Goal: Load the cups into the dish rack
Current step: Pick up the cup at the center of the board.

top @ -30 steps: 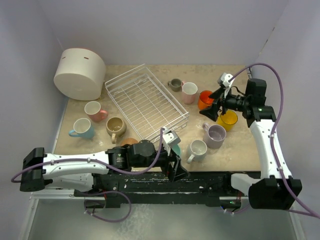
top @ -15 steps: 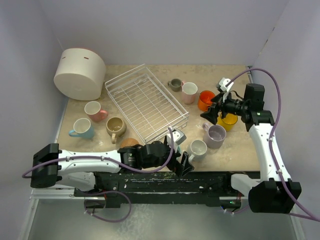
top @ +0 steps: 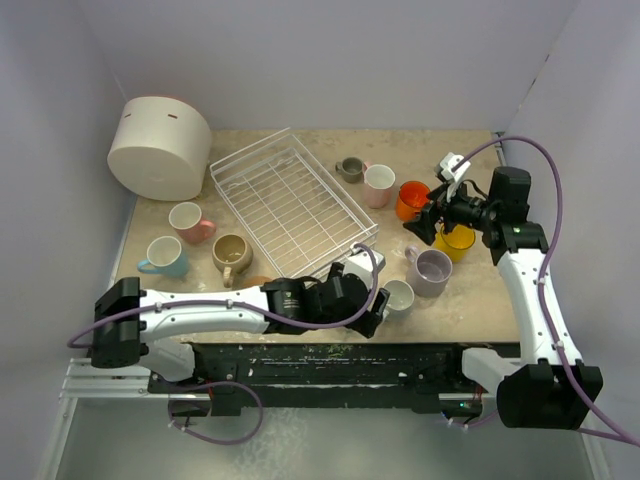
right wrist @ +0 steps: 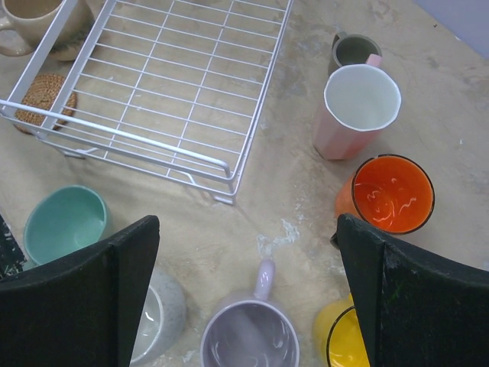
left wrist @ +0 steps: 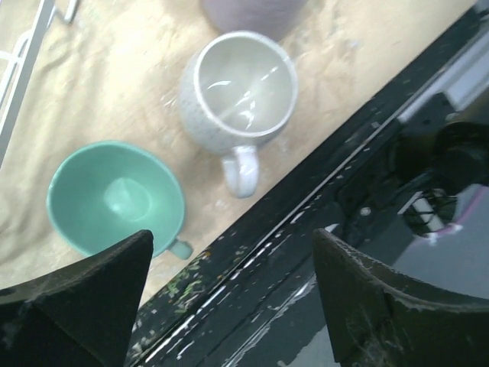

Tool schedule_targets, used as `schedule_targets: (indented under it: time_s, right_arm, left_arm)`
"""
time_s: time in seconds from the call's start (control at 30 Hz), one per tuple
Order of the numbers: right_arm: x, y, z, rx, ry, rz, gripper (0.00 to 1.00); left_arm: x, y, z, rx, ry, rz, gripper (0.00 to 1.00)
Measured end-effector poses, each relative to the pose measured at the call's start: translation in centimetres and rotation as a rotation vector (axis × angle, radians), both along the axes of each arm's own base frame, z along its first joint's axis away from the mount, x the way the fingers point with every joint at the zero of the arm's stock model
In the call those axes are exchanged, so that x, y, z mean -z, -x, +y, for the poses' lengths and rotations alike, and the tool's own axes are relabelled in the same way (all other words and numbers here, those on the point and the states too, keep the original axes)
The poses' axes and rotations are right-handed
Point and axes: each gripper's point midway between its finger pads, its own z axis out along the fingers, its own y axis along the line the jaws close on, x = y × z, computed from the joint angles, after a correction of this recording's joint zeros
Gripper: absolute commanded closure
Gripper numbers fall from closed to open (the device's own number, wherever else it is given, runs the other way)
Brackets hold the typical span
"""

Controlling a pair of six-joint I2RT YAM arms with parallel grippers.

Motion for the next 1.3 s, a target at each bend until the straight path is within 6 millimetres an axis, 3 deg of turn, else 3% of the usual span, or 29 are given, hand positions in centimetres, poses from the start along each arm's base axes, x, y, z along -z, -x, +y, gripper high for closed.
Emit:
schedule_targets:
  time_s: [0.13,0.23,0.53,0.87,1.3]
  right_arm:
    - [0.3,-0.1,-0.1,0.008,0.000,0.005,0.00]
    - [0.4,-0.1,-0.2,0.015,0.001,0.009,0.00]
    - [0.2,-0.6,-0.3,0.030,-0.002,-0.005,0.00]
    - [0.4,-0.8,-0.3,0.032,-0.005,0.001,0.00]
    - [0.5,-0.8,-0.3,0.036,-0.009,0.005,0.00]
  left_arm:
    - [2.7,-0.3,1.2,-0.035,-0.119,0.015,0.42]
    - [4.2,-0.4,1.8,-0.049,-0.179,0.021,0.54]
    - [7.3,-1.7,1.3,-0.166,-0.280,0.035,0.62]
    - [7.9,-4.1,1.1,-0.413,-0.335,0.017,0.62]
    - [10.3,-4.9,0.9,-0.506,-0.389,0.027,0.61]
